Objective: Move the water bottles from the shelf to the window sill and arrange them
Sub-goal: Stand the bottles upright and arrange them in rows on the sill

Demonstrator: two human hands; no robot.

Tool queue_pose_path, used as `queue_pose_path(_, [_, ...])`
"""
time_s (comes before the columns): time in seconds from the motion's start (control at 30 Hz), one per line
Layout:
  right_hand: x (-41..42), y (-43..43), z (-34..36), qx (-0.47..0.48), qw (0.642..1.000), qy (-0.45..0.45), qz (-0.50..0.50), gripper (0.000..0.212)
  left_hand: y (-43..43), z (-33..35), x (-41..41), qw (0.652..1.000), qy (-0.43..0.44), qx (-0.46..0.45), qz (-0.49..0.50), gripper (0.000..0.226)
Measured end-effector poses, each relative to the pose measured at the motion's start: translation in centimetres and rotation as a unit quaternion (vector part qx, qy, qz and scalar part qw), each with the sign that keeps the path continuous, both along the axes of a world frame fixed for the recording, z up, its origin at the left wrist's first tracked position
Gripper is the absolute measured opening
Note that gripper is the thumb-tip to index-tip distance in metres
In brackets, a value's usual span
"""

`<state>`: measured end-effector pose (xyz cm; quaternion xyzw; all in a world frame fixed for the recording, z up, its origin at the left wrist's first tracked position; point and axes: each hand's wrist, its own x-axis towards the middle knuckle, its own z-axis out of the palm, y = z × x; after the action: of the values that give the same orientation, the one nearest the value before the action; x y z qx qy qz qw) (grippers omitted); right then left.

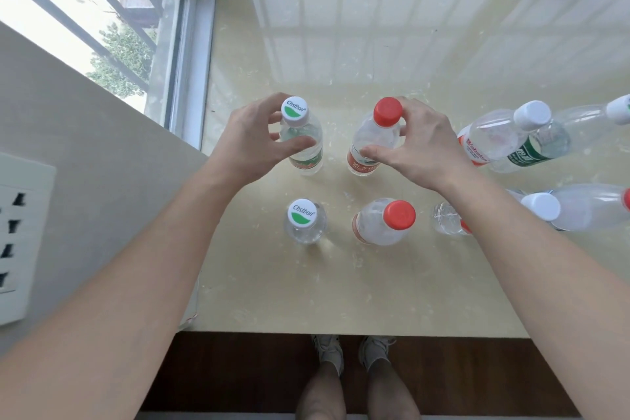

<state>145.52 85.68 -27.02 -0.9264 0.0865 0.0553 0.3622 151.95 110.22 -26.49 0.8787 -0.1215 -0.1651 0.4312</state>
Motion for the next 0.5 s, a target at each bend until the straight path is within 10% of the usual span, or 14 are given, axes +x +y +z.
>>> queue_pose_path(0.5, [-0.05, 0.15, 0.1, 0.006, 1.0, -0.002, 0.012, 0.056, 0.01, 0.45, -0.68, 0.999, -0.037, 0.031, -0.016, 0.051])
